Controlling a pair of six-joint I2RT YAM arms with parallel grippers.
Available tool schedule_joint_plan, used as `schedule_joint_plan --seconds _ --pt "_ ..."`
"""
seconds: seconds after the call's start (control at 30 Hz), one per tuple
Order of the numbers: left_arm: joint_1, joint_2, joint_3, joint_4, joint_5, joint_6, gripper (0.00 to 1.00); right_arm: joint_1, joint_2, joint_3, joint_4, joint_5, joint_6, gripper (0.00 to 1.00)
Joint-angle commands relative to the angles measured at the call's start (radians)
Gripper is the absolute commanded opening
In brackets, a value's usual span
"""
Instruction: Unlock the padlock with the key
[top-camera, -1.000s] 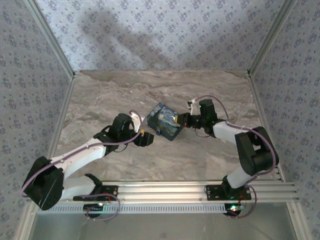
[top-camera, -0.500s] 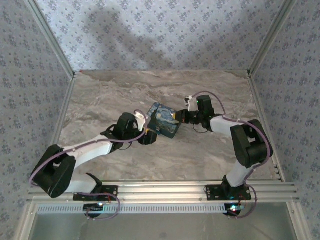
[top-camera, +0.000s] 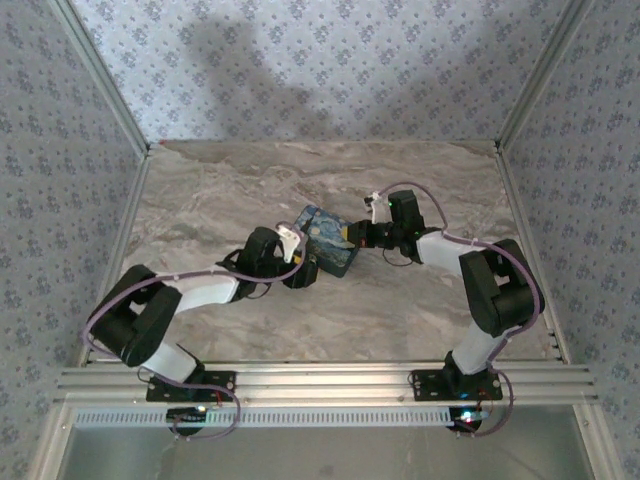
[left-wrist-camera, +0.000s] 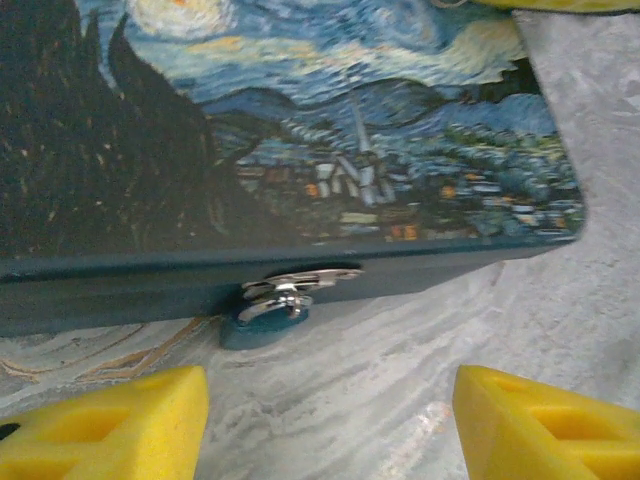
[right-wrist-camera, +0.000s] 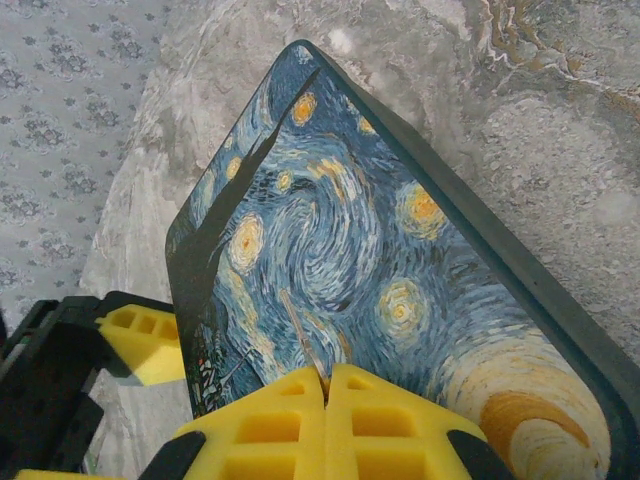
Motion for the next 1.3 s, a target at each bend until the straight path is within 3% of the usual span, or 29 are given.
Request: schedule_joint_plan --seconds 0.0,0.53,0.83,1.27 --pt "0.001 0.05 -0.005 0.089 -0.028 0.022 0.66 0.014 0.024 -0.004 -0.103 0.032 -0.024 0.0" --pt "-0.001 0.199 0.031 0.177 -0.035 0.021 0.63 0.022 0.022 0.003 -0.109 0.032 -0.028 0.0" --pt "-0.003 0.203 0.041 0.173 0.02 0.001 0.5 0.022 0.021 0.005 -0.112 0.034 -0.031 0.0" --pt "-0.048 0.209 0.073 0.142 0.0 -0.006 0.48 0.024 0.02 0.008 -0.112 0.033 -0.031 0.0"
